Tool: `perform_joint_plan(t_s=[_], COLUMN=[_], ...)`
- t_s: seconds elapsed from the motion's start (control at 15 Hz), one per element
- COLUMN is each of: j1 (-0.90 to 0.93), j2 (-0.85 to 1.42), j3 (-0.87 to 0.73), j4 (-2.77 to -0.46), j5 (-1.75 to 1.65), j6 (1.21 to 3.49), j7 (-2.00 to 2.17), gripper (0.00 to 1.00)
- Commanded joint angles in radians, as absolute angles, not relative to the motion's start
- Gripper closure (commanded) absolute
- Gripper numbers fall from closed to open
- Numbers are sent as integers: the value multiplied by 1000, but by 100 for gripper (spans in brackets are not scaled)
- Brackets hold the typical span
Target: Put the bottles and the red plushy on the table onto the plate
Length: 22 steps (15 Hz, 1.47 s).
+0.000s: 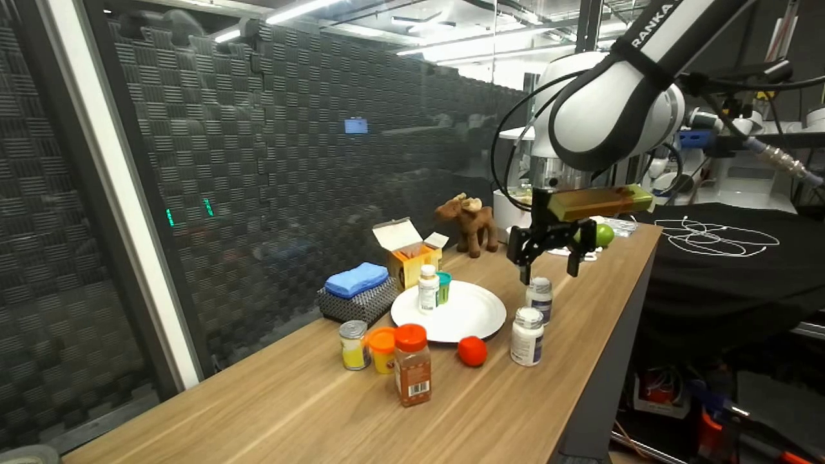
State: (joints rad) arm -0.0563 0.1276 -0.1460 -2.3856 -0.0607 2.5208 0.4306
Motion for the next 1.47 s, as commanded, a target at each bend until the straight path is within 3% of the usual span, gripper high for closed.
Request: perform_joint_plan(t_s=[0.0,0.13,0.2,0.33,0.73,1.13,1.4], j1=[-62,-59,-56,-55,-51,-47,-36], j2=[187,208,216,222,188,87,137], j3=[-141,-145,-149,-154,-171,-155,-114], j4=[-2349,-2338,-2333,-2327,-2328,-2270,-2141], j5=[-45,-45,-54,-56,-60,-56,-52], j6=[2558,2569,2577,2592,2567,2456,2397], j7=[413,414,423,425,446,467,464], gripper=[0,0,25,32,79,80,80])
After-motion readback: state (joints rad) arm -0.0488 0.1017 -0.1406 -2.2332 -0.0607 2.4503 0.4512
